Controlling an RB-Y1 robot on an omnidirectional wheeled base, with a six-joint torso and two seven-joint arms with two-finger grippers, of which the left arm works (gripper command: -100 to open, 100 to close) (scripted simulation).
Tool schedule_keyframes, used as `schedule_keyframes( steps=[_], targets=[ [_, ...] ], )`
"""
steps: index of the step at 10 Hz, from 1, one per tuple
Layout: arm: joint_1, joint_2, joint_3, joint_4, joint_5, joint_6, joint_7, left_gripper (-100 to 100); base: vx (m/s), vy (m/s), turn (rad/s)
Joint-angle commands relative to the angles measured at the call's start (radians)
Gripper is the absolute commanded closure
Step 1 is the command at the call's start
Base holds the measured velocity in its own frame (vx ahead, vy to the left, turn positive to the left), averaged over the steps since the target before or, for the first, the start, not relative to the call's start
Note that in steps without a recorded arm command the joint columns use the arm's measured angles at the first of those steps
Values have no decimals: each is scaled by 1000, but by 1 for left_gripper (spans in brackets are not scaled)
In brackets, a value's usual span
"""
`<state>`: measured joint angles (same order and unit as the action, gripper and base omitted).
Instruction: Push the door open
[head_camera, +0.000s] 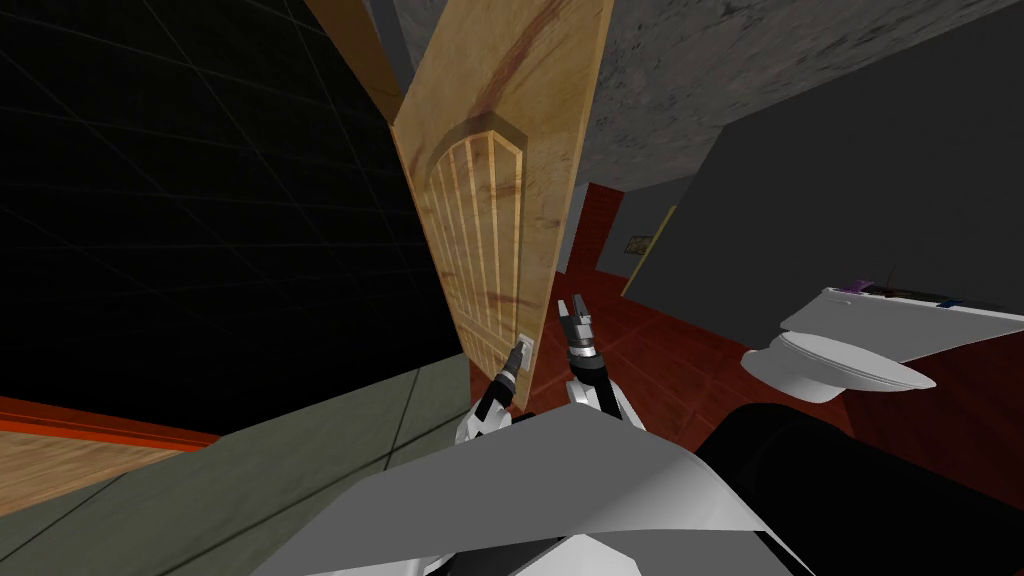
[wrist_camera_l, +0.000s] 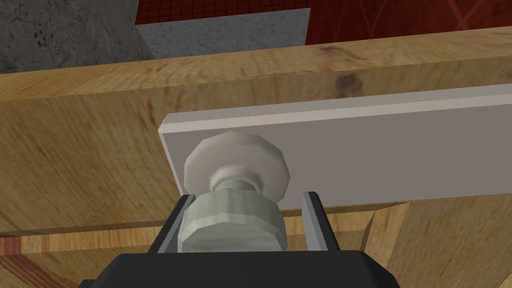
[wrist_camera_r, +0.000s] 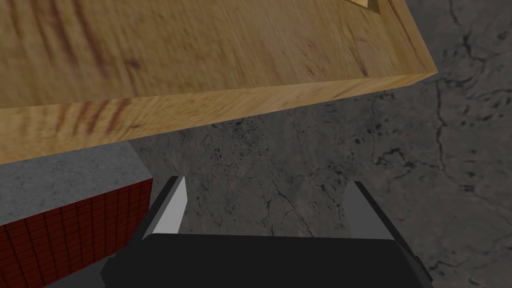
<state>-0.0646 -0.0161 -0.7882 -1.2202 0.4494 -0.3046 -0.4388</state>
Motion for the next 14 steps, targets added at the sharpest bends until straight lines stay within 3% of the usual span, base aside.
schedule_keyframes(
  steps=[1, 5, 6, 9, 12, 14],
  targets=[
    [2, 2, 0, 3, 0, 1, 0, 100, -7, 13, -6],
    [2, 2, 0, 3, 0, 1, 0, 100, -8, 9, 2],
    [12, 34, -3, -6, 1, -4, -5, 100, 124, -87, 48],
    [25, 46, -8, -14, 3, -7, -10, 100, 146, -127, 12],
    [44, 30, -16, -24, 4, -10, -16, 100, 153, -156, 63],
    [57, -9, -22, -32, 6, -13, -21, 100, 134, -169, 96]
  ],
)
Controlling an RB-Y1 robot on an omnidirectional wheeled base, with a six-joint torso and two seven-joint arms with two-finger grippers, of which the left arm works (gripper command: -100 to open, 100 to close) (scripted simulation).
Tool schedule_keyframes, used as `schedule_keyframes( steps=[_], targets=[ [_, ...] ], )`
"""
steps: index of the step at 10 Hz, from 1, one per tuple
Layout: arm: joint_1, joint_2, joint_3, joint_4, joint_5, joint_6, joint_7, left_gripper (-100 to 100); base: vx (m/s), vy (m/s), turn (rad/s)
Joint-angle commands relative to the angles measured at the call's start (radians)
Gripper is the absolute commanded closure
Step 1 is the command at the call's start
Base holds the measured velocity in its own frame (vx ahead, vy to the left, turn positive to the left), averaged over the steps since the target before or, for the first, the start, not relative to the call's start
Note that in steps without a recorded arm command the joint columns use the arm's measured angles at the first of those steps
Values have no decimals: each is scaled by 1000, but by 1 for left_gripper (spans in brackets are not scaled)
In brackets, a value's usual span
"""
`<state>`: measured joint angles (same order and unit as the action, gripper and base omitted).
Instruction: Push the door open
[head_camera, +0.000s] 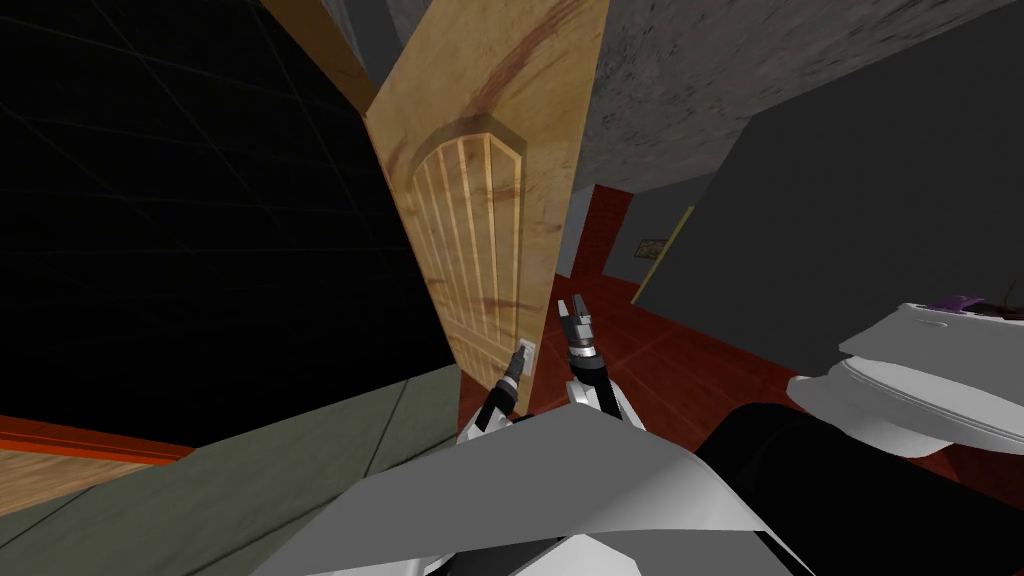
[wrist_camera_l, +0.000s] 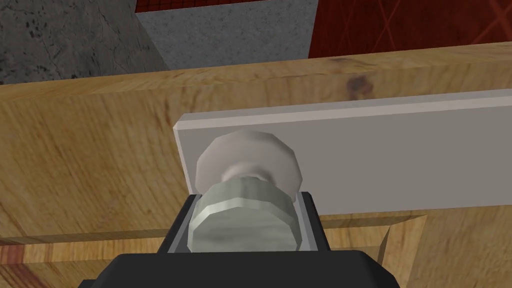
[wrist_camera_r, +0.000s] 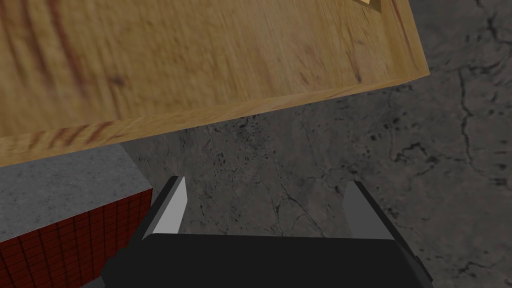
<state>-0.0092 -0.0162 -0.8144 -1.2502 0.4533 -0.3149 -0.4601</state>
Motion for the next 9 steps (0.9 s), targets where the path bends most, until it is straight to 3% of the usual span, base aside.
schedule_keyframes(
  steps=[1, 2, 3, 6, 7, 9],
  targets=[
    [5, -25, 3, -4, 2, -3, -1, 100, 64, -200, 60],
    [6, -16, 3, 0, 0, -4, -3, 100, 35, -92, 28],
    [1, 7, 22, 0, 1, -8, -3, 100, 127, -64, 53],
    [-5, 35, 59, 5, 2, -7, -1, 100, 144, -104, 72],
    [-3, 60, 50, -8, -31, -1, 37, -100, 38, 0, 80],
    [-6, 72, 56, -6, -63, 2, 69, -100, -28, 121, -25]
  ],
)
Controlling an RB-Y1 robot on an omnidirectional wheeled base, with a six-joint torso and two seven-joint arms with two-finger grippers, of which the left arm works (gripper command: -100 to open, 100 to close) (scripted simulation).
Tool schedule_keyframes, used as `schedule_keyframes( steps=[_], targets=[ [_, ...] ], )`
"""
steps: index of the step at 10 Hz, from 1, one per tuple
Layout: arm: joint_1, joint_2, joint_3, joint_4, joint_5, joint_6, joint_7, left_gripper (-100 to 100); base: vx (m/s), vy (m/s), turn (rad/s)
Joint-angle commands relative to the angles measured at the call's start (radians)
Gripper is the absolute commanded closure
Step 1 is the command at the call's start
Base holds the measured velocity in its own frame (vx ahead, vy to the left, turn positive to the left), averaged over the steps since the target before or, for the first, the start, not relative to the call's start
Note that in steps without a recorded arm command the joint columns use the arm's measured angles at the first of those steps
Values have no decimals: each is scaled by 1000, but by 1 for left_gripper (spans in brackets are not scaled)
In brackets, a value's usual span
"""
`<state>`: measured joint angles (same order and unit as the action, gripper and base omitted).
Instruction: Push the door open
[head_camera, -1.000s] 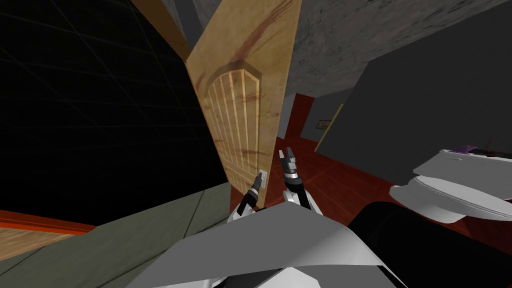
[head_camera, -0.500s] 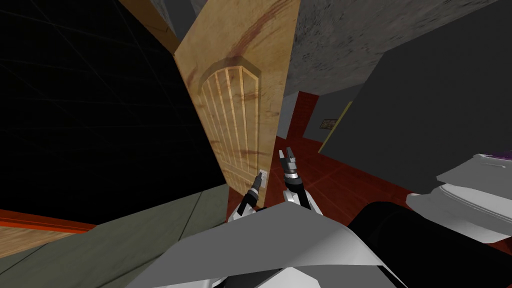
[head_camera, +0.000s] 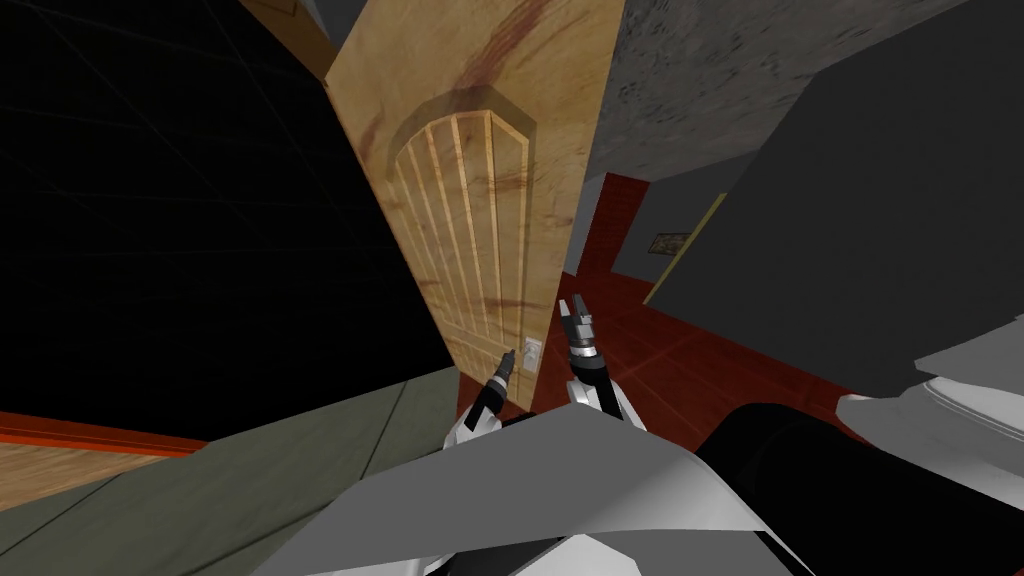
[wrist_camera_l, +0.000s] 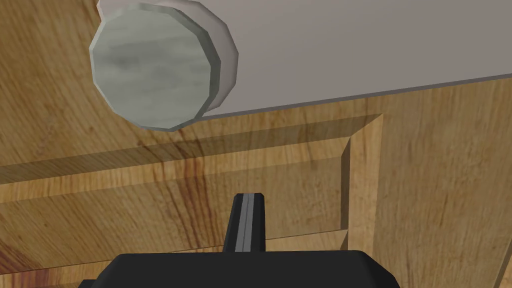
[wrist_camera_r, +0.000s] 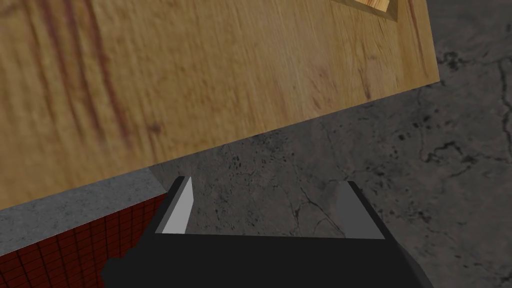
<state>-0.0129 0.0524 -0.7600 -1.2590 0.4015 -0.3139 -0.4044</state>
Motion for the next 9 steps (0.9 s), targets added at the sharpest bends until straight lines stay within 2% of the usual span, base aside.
schedule_keyframes(
  steps=[1, 3, 5, 6, 9],
  targets=[
    [-4, 9, 6, 5, -30, 3, 33, -100, -38, 130, 16],
    [-7, 15, 13, 7, -61, 5, 64, -100, -64, 112, 22],
    [-11, 19, 22, 10, -106, 9, 110, -100, -55, 102, -5],
    [-12, 19, 25, 11, -118, 11, 122, -100, -48, 92, 6],
    [-18, 12, 38, 15, -177, 16, 183, -100, -42, 78, 24]
  ],
)
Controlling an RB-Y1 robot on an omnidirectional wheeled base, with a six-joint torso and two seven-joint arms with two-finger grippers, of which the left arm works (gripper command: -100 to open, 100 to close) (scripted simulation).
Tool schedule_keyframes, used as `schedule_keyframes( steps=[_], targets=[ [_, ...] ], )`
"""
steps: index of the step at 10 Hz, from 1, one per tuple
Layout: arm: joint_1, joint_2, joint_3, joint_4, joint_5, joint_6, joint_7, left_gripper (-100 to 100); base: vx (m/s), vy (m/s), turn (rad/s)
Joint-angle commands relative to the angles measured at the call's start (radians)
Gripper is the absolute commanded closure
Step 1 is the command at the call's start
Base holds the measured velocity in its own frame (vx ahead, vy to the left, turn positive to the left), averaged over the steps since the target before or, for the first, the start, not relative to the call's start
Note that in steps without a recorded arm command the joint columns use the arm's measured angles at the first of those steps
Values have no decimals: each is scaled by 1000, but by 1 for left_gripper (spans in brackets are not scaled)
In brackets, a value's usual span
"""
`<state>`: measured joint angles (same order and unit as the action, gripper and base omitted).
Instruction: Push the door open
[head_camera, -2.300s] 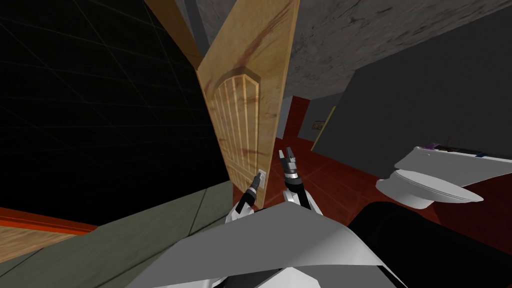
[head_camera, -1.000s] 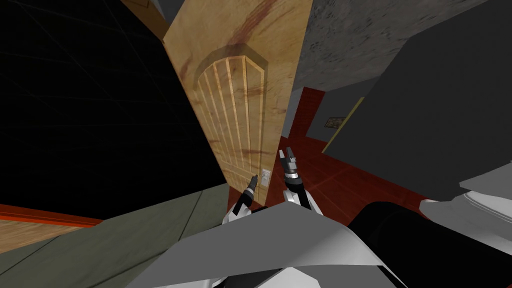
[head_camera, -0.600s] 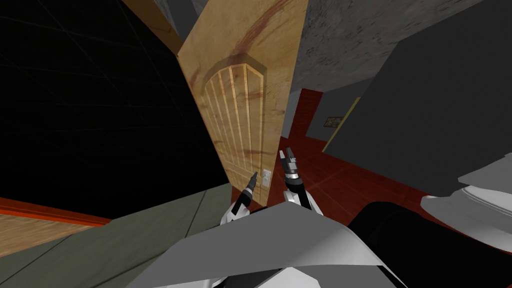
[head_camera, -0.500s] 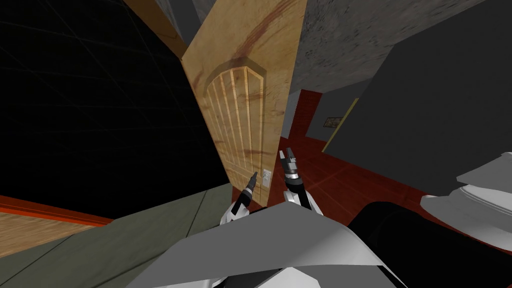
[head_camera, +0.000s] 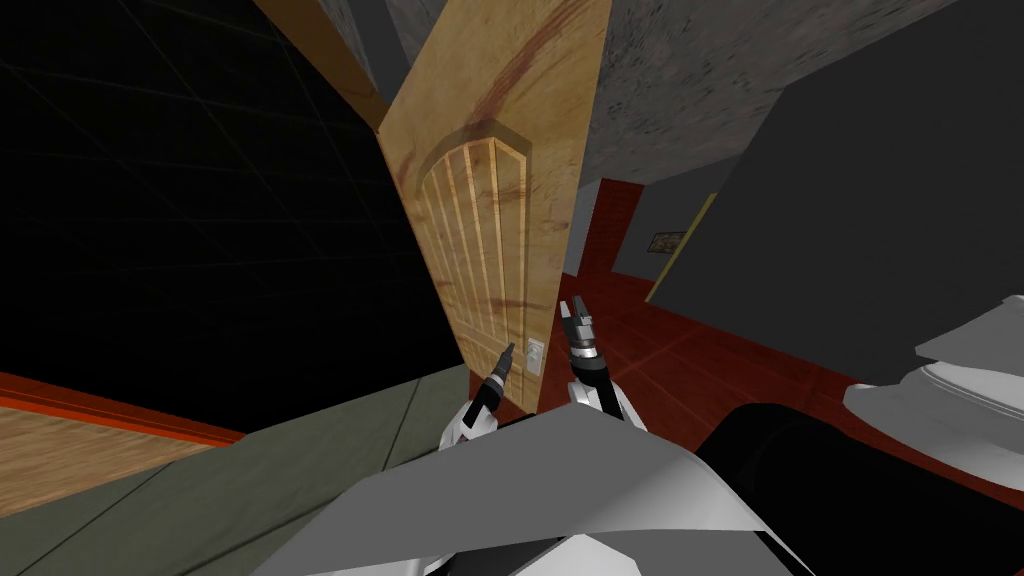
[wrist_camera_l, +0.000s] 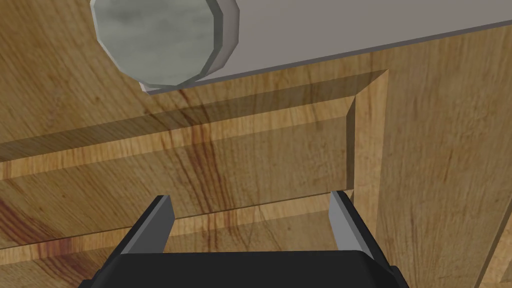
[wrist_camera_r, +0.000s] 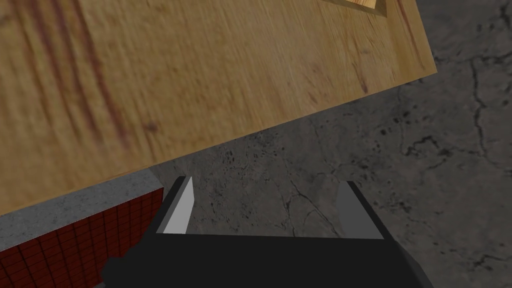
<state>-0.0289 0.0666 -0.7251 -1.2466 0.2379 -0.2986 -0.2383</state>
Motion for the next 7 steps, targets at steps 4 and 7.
schedule_keyframes(
  steps=[4, 7],
  targets=[
    [-9, -28, 20, 8, -91, 8, 96, -100, -82, 44, 24],
    [-15, -61, 31, 12, -145, 12, 151, -100, -135, -7, 41]
  ],
)
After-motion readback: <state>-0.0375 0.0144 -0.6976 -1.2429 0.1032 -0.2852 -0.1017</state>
